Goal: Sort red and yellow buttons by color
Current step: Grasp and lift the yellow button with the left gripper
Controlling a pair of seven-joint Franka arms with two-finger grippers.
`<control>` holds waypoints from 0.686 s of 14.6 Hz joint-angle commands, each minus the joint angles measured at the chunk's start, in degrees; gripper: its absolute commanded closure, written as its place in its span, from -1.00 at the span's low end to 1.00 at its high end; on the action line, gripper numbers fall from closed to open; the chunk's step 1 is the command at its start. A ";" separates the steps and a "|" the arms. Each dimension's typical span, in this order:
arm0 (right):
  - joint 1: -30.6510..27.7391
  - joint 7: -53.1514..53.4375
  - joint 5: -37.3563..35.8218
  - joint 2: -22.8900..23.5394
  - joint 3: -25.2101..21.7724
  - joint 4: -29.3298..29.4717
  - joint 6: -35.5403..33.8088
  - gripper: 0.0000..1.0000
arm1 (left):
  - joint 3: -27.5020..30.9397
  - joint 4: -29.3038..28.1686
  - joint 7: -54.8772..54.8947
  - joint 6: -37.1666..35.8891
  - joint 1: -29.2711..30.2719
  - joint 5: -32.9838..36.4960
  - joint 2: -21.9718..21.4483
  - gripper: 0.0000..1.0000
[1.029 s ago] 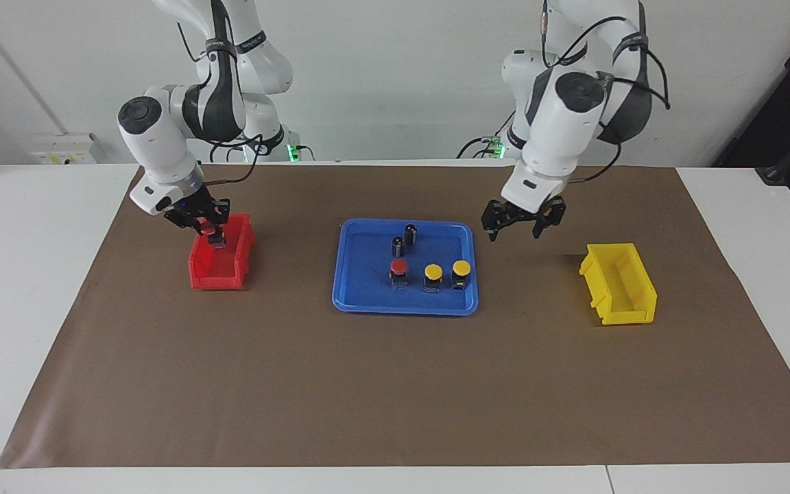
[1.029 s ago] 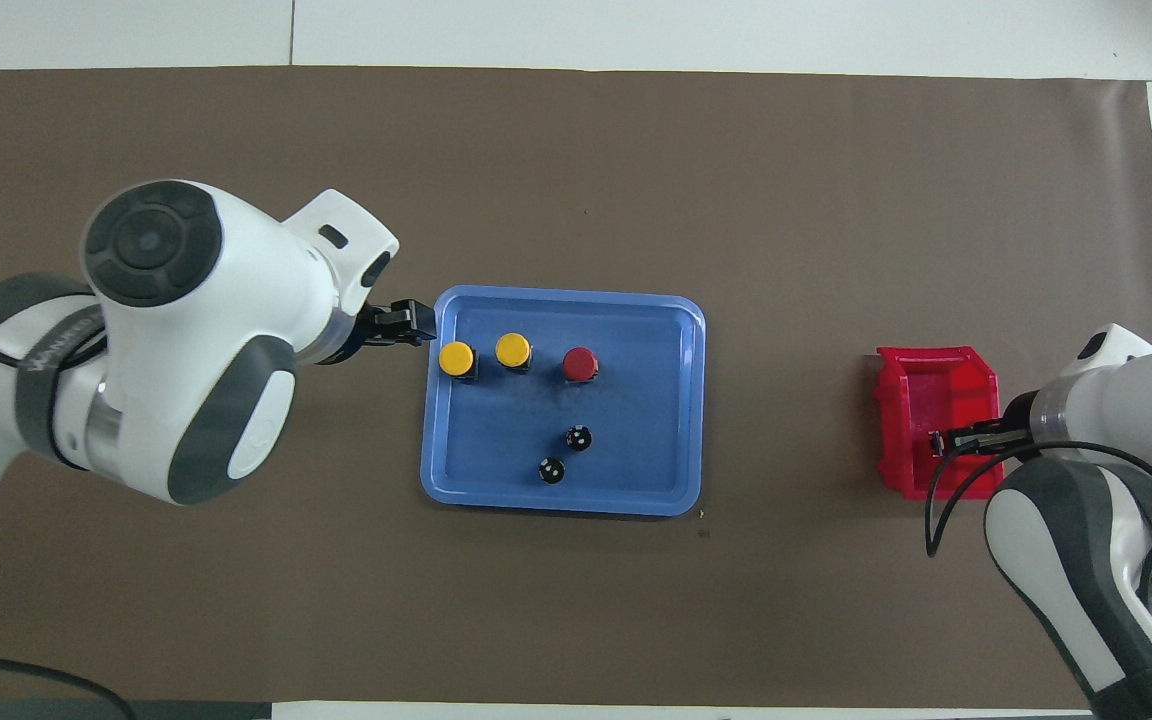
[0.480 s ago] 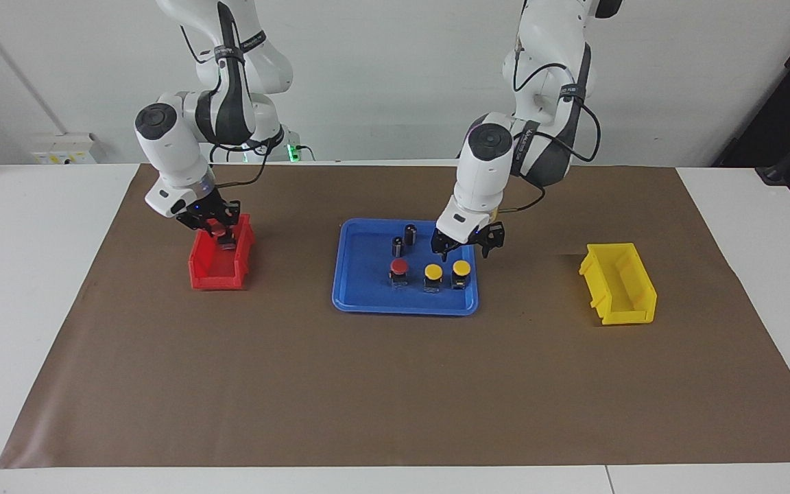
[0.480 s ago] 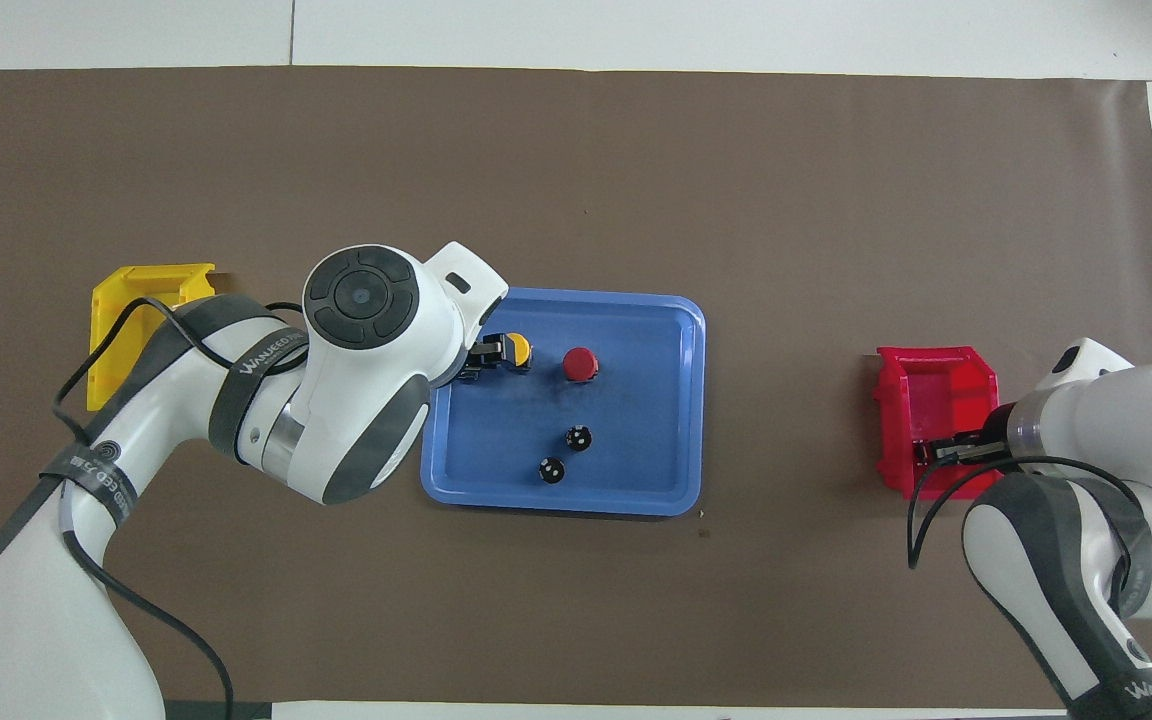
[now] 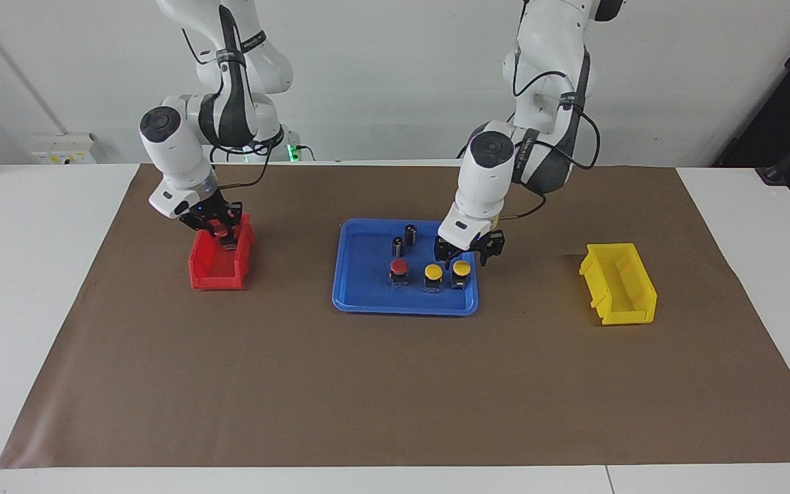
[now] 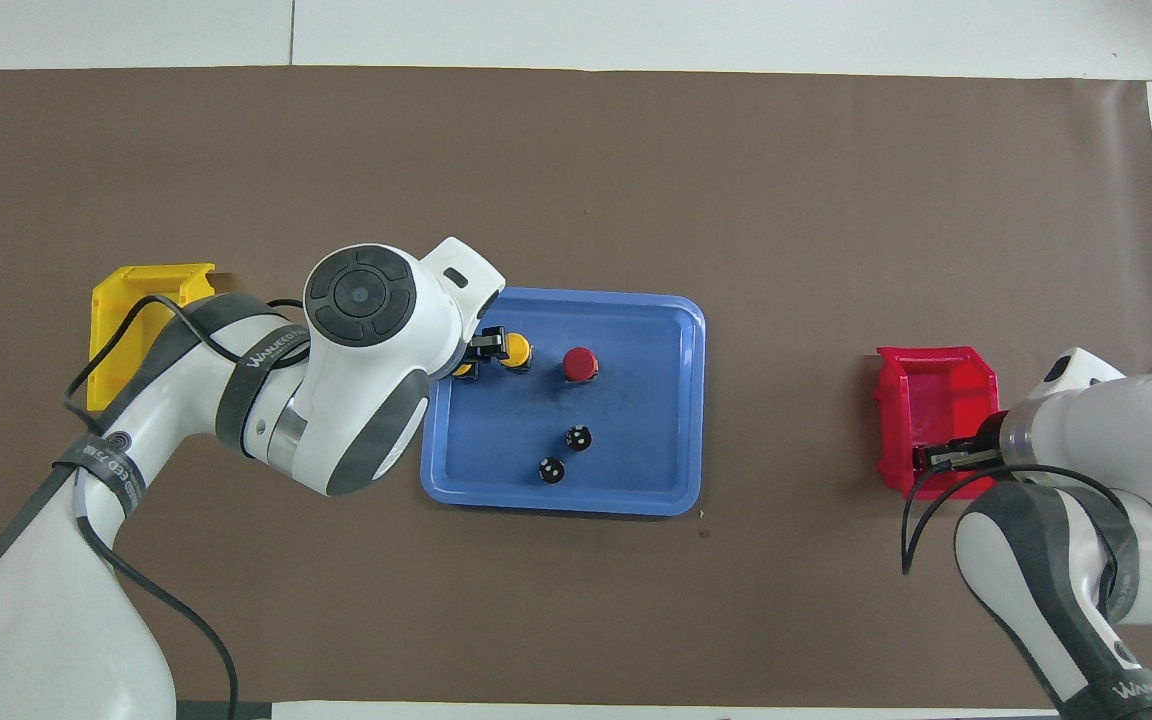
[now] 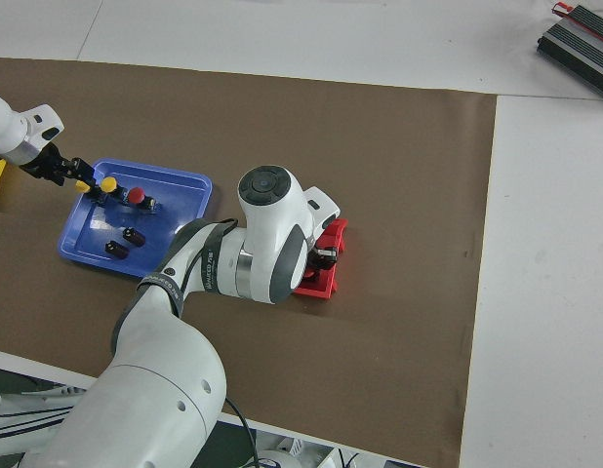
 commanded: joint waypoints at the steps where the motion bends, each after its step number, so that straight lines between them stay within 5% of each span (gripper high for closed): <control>1: -0.27 -0.64 0.85 -1.70 0.15 -1.53 1.29 -0.08 | 0.27 -1.75 -1.11 2.55 -0.13 1.31 -0.28 -0.59; 6: -0.27 -1.08 0.85 -0.65 0.15 1.36 -0.20 -0.29 | 0.18 -2.54 -1.63 3.87 -0.48 1.31 0.33 -0.39; 7: -0.27 -1.26 0.85 -0.12 0.24 3.11 -1.77 -0.29 | 0.18 -2.54 -2.42 4.13 -0.66 1.31 0.69 -0.24; 10: -0.18 -1.26 0.85 0.76 0.41 8.74 -7.48 -0.29 | 0.18 -2.11 -2.51 3.52 -0.66 1.31 0.78 0.70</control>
